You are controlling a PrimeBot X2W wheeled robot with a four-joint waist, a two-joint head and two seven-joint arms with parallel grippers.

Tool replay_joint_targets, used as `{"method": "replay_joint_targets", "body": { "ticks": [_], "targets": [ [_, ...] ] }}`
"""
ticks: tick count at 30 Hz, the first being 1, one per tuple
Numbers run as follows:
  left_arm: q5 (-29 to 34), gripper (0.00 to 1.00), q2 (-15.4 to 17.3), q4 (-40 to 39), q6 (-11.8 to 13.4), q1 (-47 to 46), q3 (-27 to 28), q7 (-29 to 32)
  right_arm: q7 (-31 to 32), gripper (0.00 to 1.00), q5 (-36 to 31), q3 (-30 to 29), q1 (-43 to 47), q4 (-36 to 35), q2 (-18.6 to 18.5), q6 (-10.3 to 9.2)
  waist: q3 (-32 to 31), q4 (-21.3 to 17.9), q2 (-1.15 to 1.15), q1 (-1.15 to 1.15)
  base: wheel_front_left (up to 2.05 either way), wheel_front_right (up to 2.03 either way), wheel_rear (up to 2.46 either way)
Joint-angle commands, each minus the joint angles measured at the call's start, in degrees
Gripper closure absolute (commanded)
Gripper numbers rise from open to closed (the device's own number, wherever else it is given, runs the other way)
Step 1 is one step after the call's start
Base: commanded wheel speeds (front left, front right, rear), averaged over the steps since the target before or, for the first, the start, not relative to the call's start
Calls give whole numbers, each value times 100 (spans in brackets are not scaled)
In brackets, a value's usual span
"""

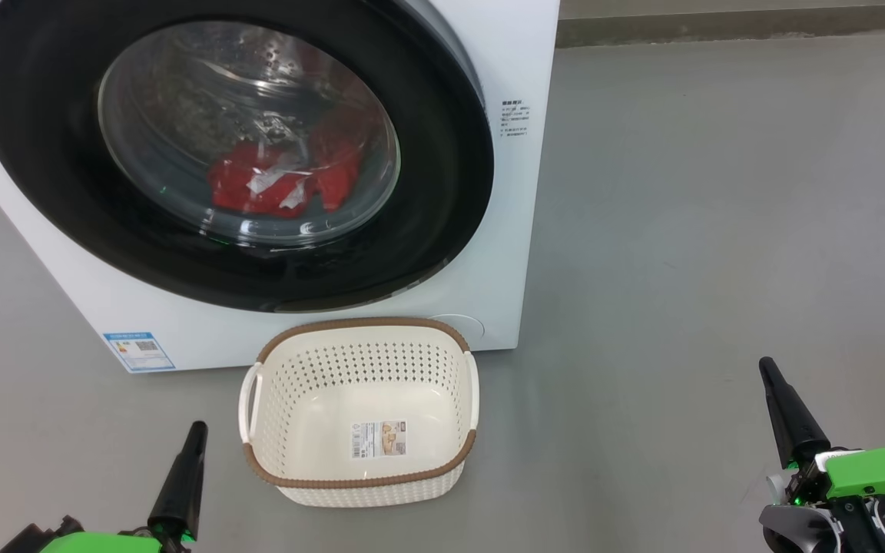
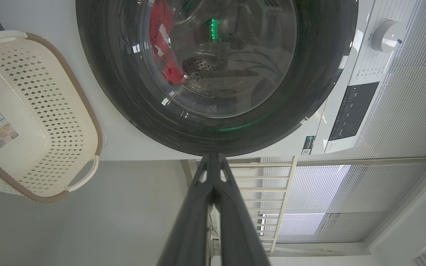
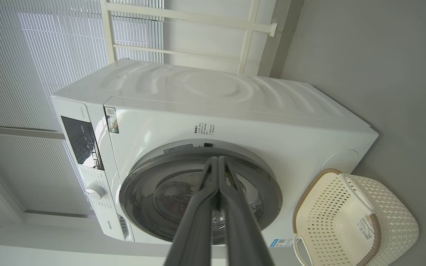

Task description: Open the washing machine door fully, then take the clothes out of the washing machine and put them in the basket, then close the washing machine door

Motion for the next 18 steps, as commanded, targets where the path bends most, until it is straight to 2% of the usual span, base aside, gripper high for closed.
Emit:
{"method": "replay_joint_targets", "body": {
  "ticks": [1,11,12,13,14,15,18],
  "targets": [
    [-41,100,101,-118,-41,-225,194,24,32,100,-7,104,-240,-168,-59,-2,0,0,0,0,0,0,0],
    [-41,100,101,-118,-41,-225,194,24,32,100,-7,104,-240,-168,-59,-2,0,0,0,0,0,0,0],
    [1,0,-3,16,1,5,-4,-1,-1,0,0,5,4,19,3,1,0,0,0,0,0,0,0],
    [1,100,-17,64,3,26,-12,-2,-3,100,-1,12,18,77,19,1,0,0,0,0,0,0,0],
    [1,100,-45,136,6,71,-23,-2,-3,100,-1,24,57,151,48,2,1,0,0,0,0,0,0],
    [1,0,-72,204,6,118,-34,-3,-5,0,-1,39,112,219,77,2,1,0,0,0,0,0,0],
    [4,0,-88,250,6,124,-64,-23,-21,0,-4,80,123,265,92,2,10,-1,0,1,0,0,0]
  ]
}}
